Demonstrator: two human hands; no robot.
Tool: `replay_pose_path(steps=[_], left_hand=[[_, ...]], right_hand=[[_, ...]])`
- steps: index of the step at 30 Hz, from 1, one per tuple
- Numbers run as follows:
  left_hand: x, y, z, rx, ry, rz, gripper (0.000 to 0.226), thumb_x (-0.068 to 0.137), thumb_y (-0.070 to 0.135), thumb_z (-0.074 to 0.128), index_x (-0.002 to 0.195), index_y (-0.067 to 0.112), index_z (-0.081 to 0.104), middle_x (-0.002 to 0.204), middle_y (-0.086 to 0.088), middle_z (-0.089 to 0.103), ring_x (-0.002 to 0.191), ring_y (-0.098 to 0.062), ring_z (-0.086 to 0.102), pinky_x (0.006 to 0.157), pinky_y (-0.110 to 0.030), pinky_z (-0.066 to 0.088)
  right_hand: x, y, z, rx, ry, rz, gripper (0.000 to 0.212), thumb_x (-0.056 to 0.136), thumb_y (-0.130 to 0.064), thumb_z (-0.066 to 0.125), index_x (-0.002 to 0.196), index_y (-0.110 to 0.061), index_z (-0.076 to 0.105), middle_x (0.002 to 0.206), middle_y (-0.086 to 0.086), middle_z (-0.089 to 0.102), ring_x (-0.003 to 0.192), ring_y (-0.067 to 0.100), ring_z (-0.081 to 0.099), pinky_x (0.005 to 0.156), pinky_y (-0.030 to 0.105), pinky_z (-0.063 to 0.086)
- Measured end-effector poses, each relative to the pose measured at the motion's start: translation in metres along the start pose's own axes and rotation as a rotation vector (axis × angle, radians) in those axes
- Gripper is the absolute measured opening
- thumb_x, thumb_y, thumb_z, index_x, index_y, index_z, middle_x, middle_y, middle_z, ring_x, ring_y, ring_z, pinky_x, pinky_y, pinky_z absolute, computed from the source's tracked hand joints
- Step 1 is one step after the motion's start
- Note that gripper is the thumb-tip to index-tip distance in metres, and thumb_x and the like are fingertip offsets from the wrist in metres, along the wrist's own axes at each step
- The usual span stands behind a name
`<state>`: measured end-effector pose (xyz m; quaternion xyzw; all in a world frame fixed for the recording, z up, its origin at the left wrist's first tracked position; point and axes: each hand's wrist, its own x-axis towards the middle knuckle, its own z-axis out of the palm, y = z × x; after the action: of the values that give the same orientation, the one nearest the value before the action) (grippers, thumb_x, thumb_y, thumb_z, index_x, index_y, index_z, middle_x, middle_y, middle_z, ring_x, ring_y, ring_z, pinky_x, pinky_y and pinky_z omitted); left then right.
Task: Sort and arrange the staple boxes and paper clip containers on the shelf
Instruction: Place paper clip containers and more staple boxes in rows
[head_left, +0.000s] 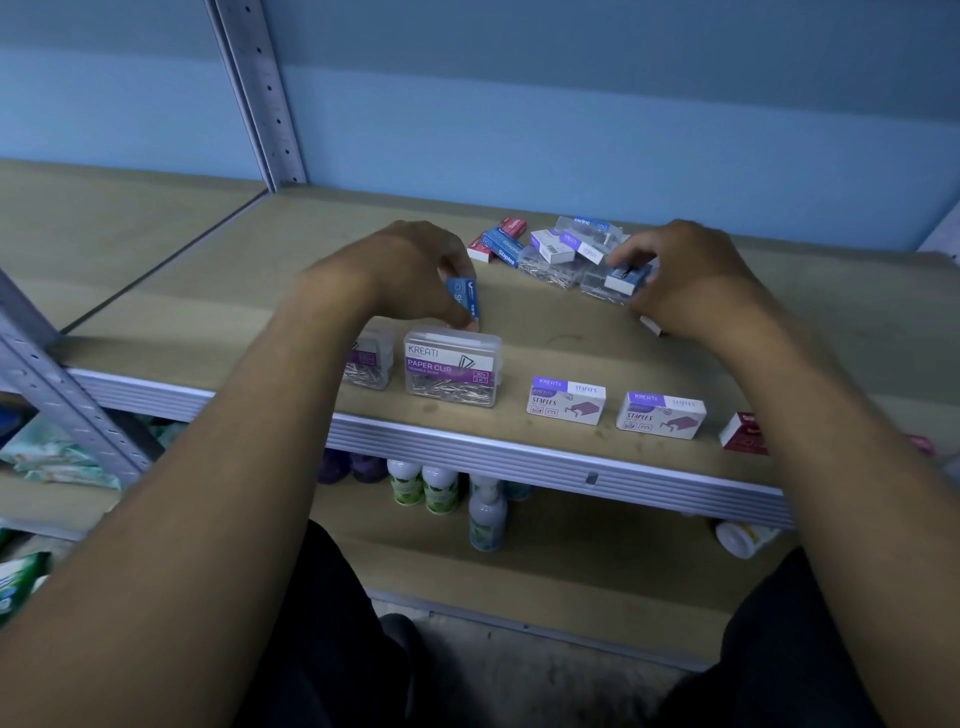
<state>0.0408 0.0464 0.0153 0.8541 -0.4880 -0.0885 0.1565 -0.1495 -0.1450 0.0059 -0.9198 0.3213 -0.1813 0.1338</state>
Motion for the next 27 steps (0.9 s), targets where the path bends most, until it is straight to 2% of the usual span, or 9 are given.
replay_pose_path(steps=[4,7,10,13,16,19,23,25,27], left_hand=[[0.002,0.005,0.002,-0.052,0.055,-0.004,0.05,0.067,0.045,0.084,0.11,0.031,0.062,0.113,0.01,0.062,0.093,-0.011,0.057,0.074,-0.025,0.04],[0.003,0.008,0.004,-0.108,0.116,0.001,0.049,0.067,0.049,0.082,0.108,0.031,0.06,0.109,0.009,0.064,0.088,-0.009,0.06,0.071,-0.025,0.046],[0.002,0.012,0.005,-0.149,0.156,0.006,0.051,0.066,0.053,0.081,0.105,0.03,0.057,0.103,0.011,0.065,0.088,-0.008,0.06,0.069,-0.024,0.047],[0.001,0.017,0.006,-0.163,0.186,0.019,0.053,0.068,0.057,0.078,0.11,0.031,0.058,0.104,0.011,0.065,0.092,-0.01,0.06,0.071,-0.027,0.045],[0.0,0.022,0.007,-0.155,0.224,0.042,0.053,0.069,0.06,0.075,0.114,0.034,0.063,0.106,0.012,0.065,0.092,-0.009,0.059,0.077,-0.023,0.042],[0.0,0.026,0.007,-0.17,0.26,0.037,0.051,0.065,0.064,0.076,0.102,0.031,0.065,0.099,0.012,0.066,0.09,-0.008,0.06,0.072,-0.021,0.046],[0.004,0.029,0.01,-0.146,0.265,0.001,0.057,0.056,0.071,0.076,0.094,0.031,0.062,0.091,0.014,0.063,0.088,-0.007,0.059,0.069,-0.024,0.047],[0.007,0.031,0.013,-0.107,0.247,-0.015,0.058,0.054,0.073,0.076,0.091,0.031,0.061,0.089,0.014,0.063,0.086,-0.007,0.059,0.066,-0.027,0.047],[0.01,0.033,0.016,-0.071,0.226,-0.023,0.057,0.054,0.073,0.075,0.089,0.03,0.062,0.091,0.012,0.064,0.087,-0.01,0.059,0.064,-0.027,0.045]], right_hand=[[-0.002,0.002,-0.002,0.053,0.016,0.001,0.046,0.077,0.004,0.065,0.104,-0.031,0.075,0.107,-0.001,0.072,0.091,0.011,0.059,0.077,0.019,0.041],[-0.006,0.003,-0.005,0.11,0.069,0.001,0.033,0.081,-0.005,0.065,0.101,-0.03,0.075,0.101,-0.006,0.073,0.089,0.008,0.06,0.075,0.018,0.042],[-0.007,0.001,-0.01,0.187,0.16,0.048,0.025,0.084,-0.014,0.062,0.1,-0.029,0.074,0.093,-0.008,0.072,0.087,0.007,0.061,0.065,0.012,0.041],[-0.009,-0.003,-0.016,0.286,0.202,0.07,0.029,0.082,-0.015,0.056,0.097,-0.028,0.076,0.081,-0.008,0.074,0.073,0.003,0.06,0.06,0.012,0.044],[-0.015,-0.004,-0.018,0.346,0.149,0.079,0.032,0.083,-0.015,0.054,0.096,-0.03,0.078,0.072,-0.009,0.07,0.057,-0.003,0.055,0.055,0.017,0.045],[-0.021,-0.004,-0.021,0.413,0.057,0.086,0.031,0.088,-0.017,0.053,0.097,-0.031,0.078,0.085,-0.004,0.073,0.058,-0.002,0.065,0.057,0.022,0.056],[-0.029,-0.005,-0.023,0.506,-0.107,0.075,0.028,0.092,-0.011,0.056,0.103,-0.03,0.075,0.109,0.009,0.071,0.066,0.019,0.077,0.074,0.044,0.064],[-0.03,-0.006,-0.023,0.475,-0.133,0.043,0.03,0.089,-0.009,0.061,0.105,-0.031,0.074,0.108,0.009,0.069,0.067,0.018,0.077,0.074,0.041,0.064],[-0.03,-0.006,-0.022,0.444,-0.147,0.006,0.036,0.086,-0.006,0.063,0.107,-0.033,0.074,0.101,0.01,0.066,0.063,0.009,0.071,0.066,0.028,0.063]])
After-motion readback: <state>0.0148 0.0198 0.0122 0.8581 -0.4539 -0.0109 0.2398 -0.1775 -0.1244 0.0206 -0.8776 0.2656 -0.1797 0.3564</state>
